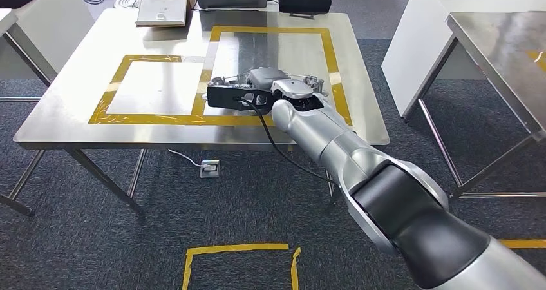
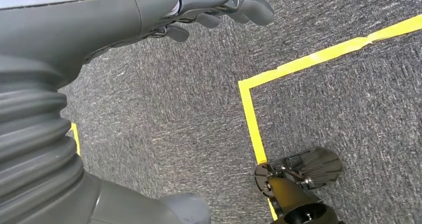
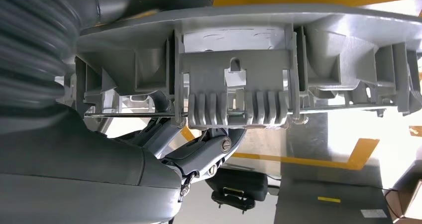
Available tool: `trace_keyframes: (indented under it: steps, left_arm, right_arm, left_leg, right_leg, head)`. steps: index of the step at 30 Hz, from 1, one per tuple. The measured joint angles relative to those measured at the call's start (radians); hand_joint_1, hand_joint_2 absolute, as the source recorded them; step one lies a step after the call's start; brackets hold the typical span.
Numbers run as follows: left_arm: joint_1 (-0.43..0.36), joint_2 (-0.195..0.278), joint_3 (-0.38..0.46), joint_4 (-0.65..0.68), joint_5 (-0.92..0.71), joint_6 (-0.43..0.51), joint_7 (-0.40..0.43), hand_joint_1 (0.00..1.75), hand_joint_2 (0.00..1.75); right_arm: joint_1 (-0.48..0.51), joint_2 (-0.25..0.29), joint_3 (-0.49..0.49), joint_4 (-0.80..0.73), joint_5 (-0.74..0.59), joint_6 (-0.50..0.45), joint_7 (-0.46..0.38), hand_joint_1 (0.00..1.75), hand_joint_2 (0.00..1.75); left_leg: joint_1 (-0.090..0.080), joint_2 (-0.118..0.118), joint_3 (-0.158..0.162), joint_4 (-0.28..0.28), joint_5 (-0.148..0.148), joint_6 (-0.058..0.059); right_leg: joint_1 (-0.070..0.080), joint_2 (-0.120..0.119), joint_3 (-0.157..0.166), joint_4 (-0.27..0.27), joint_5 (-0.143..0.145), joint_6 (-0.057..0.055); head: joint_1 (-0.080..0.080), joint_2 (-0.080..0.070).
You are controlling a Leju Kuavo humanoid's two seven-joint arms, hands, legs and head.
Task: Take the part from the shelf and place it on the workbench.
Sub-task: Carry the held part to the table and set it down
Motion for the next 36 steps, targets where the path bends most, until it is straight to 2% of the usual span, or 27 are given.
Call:
trace_keyframes:
  steps: [5, 8, 9, 10, 12, 13, 14, 15, 16, 17, 18, 19, 22, 24, 25, 27, 28, 29, 30, 32, 33, 34, 36]
  left_arm:
    - [-0.001, 0.0, -0.006, 0.0, -0.011, -0.001, 0.008, 0.0, 1.75]
    - [-0.003, 0.0, -0.012, 0.0, -0.013, -0.001, 0.011, 0.0, 1.75]
    - [-0.005, 0.0, -0.012, 0.0, -0.014, -0.001, 0.012, 0.0, 1.75]
    - [-0.006, 0.0, -0.012, 0.0, -0.014, -0.001, 0.012, 0.0, 1.75]
    - [-0.009, 0.0, -0.014, 0.001, -0.014, -0.001, 0.012, 0.0, 1.75]
    - [-0.009, 0.0, -0.014, 0.001, -0.015, -0.001, 0.013, 0.0, 1.75]
    - [-0.01, 0.0, -0.015, 0.001, -0.015, -0.001, 0.014, 0.0, 1.75]
    - [-0.01, 0.0, -0.016, 0.001, -0.016, -0.001, 0.014, 0.0, 1.75]
    - [-0.01, -0.001, -0.017, 0.001, -0.016, -0.001, 0.015, 0.0, 1.75]
    - [-0.01, -0.001, -0.018, 0.001, -0.017, -0.001, 0.015, 0.0, 1.75]
    - [-0.011, -0.001, -0.018, 0.001, -0.017, -0.001, 0.015, 0.0, 1.75]
    - [-0.011, -0.001, -0.018, 0.001, -0.017, -0.001, 0.015, 0.0, 1.75]
    - [-0.013, -0.001, -0.019, 0.001, -0.018, -0.001, 0.015, 0.0, 1.75]
    - [-0.014, -0.001, -0.019, 0.001, -0.019, -0.001, 0.015, 0.0, 1.75]
    - [-0.015, -0.001, -0.019, 0.001, -0.02, -0.001, 0.016, 0.0, 1.75]
    - [-0.015, -0.002, -0.019, 0.001, -0.021, -0.001, 0.017, 0.0, 1.75]
    - [-0.015, -0.002, -0.019, 0.002, -0.021, -0.001, 0.018, 0.0, 1.75]
    - [-0.014, -0.002, -0.019, 0.003, -0.022, -0.001, 0.019, 0.0, 1.75]
    - [-0.014, -0.001, -0.019, 0.003, -0.023, -0.001, 0.019, 0.0, 1.75]
    - [-0.015, 0.0, -0.019, 0.003, -0.023, -0.001, 0.019, 0.0, 1.75]
    - [-0.016, 0.0, -0.019, 0.003, -0.023, -0.001, 0.018, 0.0, 1.75]
    - [-0.016, 0.0, -0.019, 0.004, -0.023, -0.001, 0.016, 0.0, 1.75]
    - [-0.018, -0.002, -0.02, 0.004, -0.024, -0.002, 0.011, 0.0, 1.75]
  right_arm:
    - [0.003, 0.0, 0.0, 0.001, 0.001, -0.003, -0.004, 1.75, 1.75]
    - [0.004, -0.001, 0.0, 0.0, 0.001, -0.005, -0.009, 1.75, 1.75]
    - [0.004, -0.003, 0.0, 0.0, 0.001, -0.006, -0.011, 1.75, 1.75]
    - [0.005, -0.005, 0.0, 0.0, 0.001, -0.007, -0.012, 1.75, 1.75]
    - [0.01, -0.009, 0.0, 0.001, 0.001, -0.009, -0.013, 1.75, 1.75]
    - [0.015, -0.011, 0.0, 0.001, 0.001, -0.009, -0.013, 1.75, 1.75]
    - [0.018, -0.013, 0.0, 0.001, 0.001, -0.009, -0.012, 1.75, 1.75]
    - [0.02, -0.015, 0.0, 0.001, 0.001, -0.01, -0.011, 1.75, 1.75]
    - [0.021, -0.017, 0.0, 0.001, 0.001, -0.011, -0.011, 1.75, 1.75]
    - [0.021, -0.018, 0.0, 0.001, 0.001, -0.013, -0.011, 1.75, 1.75]
    - [0.02, -0.019, 0.0, 0.001, 0.001, -0.015, -0.012, 1.75, 1.75]
    - [0.021, -0.02, 0.0, 0.001, 0.001, -0.016, -0.012, 1.75, 1.75]
    - [0.023, -0.024, 0.0, 0.001, 0.001, -0.017, -0.011, 1.75, 1.75]
    - [0.021, -0.027, 0.0, 0.001, 0.002, -0.017, -0.011, 1.75, 1.75]
    - [0.02, -0.027, 0.0, 0.001, 0.002, -0.017, -0.012, 1.75, 1.75]
    - [0.02, -0.027, 0.0, 0.001, 0.002, -0.017, -0.012, 1.75, 1.75]
    - [0.022, -0.028, 0.0, 0.001, 0.002, -0.017, -0.012, 1.75, 1.75]
    - [0.023, -0.028, 0.0, 0.001, 0.002, -0.017, -0.012, 1.75, 1.75]
    - [0.024, -0.029, 0.0, 0.001, 0.002, -0.017, -0.012, 1.75, 1.75]
    - [0.024, -0.03, 0.0, 0.001, 0.002, -0.017, -0.012, 1.75, 1.75]
    - [0.024, -0.03, 0.0, 0.001, 0.002, -0.017, -0.012, 1.75, 1.75]
    - [0.023, -0.031, 0.0, 0.001, 0.001, -0.017, -0.012, 1.75, 1.75]
    - [0.023, -0.032, 0.0, 0.002, 0.001, -0.017, -0.014, 1.75, 1.75]
  left_leg:
    - [-0.007, 0.0, -0.001, 0.003, -0.006, 0.008]
    - [-0.002, 0.003, 0.011, -0.013, -0.005, 0.02]
    - [0.0, 0.005, 0.017, -0.02, -0.004, 0.024]
    - [0.001, 0.007, 0.021, -0.023, -0.004, 0.028]
    - [0.0, 0.008, 0.024, -0.023, -0.007, 0.03]
    - [0.001, 0.008, 0.025, -0.022, -0.01, 0.029]
    - [0.001, 0.007, 0.026, -0.019, -0.013, 0.027]
    - [0.002, 0.006, 0.028, -0.015, -0.017, 0.023]
    - [0.003, 0.005, 0.03, -0.009, -0.023, 0.018]
    - [0.002, 0.004, 0.03, -0.003, -0.03, 0.012]
    - [0.001, 0.004, 0.03, 0.003, -0.036, 0.004]
    - [-0.001, 0.004, 0.03, 0.006, -0.04, -0.003]
    - [0.001, 0.004, 0.034, 0.003, -0.045, -0.024]
    - [0.004, 0.006, 0.02, 0.04, -0.065, -0.035]
    - [0.005, 0.008, -0.004, 0.089, -0.085, -0.039]
    - [0.006, 0.01, -0.079, 0.22, -0.127, -0.045]
    - [0.006, 0.01, -0.112, 0.266, -0.131, -0.046]
    - [0.006, 0.011, -0.128, 0.277, -0.118, -0.046]
    - [0.006, 0.011, -0.125, 0.25, -0.086, -0.045]
    - [0.005, 0.013, -0.072, 0.119, -0.005, -0.04]
    - [0.004, 0.013, -0.044, 0.058, 0.017, -0.035]
    - [0.004, 0.013, -0.026, 0.018, 0.027, -0.031]
    - [0.003, 0.011, -0.017, -0.004, 0.021, -0.022]
  right_leg:
    - [-0.008, 0.0, 0.001, -0.004, -0.001, 0.009]
    - [-0.008, 0.0, -0.004, 0.013, -0.013, 0.018]
    - [-0.008, -0.001, -0.023, 0.05, -0.031, 0.019]
    - [-0.008, -0.001, -0.056, 0.109, -0.056, 0.02]
    - [-0.008, -0.001, -0.142, 0.248, -0.105, 0.021]
    - [-0.009, -0.001, -0.172, 0.289, -0.108, 0.022]
    - [-0.01, -0.001, -0.184, 0.29, -0.089, 0.022]
    - [-0.012, -0.002, -0.173, 0.249, -0.052, 0.021]
    - [-0.014, -0.003, -0.147, 0.179, -0.008, 0.021]
    - [-0.014, -0.004, -0.12, 0.113, 0.025, 0.019]
    - [-0.013, -0.003, -0.099, 0.063, 0.045, 0.014]
    - [-0.011, -0.003, -0.088, 0.039, 0.051, 0.009]
    - [-0.007, 0.0, -0.081, 0.031, 0.045, -0.013]
    - [-0.011, 0.0, -0.067, 0.024, 0.043, -0.027]
    - [-0.012, -0.001, -0.06, 0.022, 0.041, -0.032]
    - [-0.011, -0.001, -0.05, 0.022, 0.033, -0.039]
    - [-0.01, 0.0, -0.045, 0.022, 0.028, -0.04]
    - [-0.01, 0.0, -0.039, 0.022, 0.023, -0.04]
    - [-0.01, 0.001, -0.032, 0.023, 0.017, -0.038]
    - [-0.01, 0.002, -0.016, 0.024, 0.003, -0.031]
    - [-0.008, 0.003, -0.012, 0.026, -0.004, -0.026]
    - [-0.005, 0.003, -0.01, 0.027, -0.008, -0.022]
    - [0.0, 0.004, -0.011, 0.025, -0.011, -0.02]
  head:
    - [0.0, 0.0]
    - [0.001, 0.0]
    - [0.002, 0.0]
    - [0.002, 0.0]
    - [0.003, 0.0]
    - [0.003, 0.0]
    - [0.004, 0.0]
    - [0.004, 0.0]
    - [0.004, 0.0]
    - [0.004, 0.0]
    - [0.003, 0.0]
    - [0.003, 0.0]
    - [0.002, 0.0]
    - [-0.002, 0.0]
    - [-0.004, 0.0]
    - [-0.008, 0.0]
    - [-0.007, 0.0]
    - [-0.007, 0.0]
    - [-0.008, 0.0]
    - [-0.008, 0.0]
    - [-0.009, 0.0]
    - [-0.009, 0.0]
    - [-0.008, 0.0]
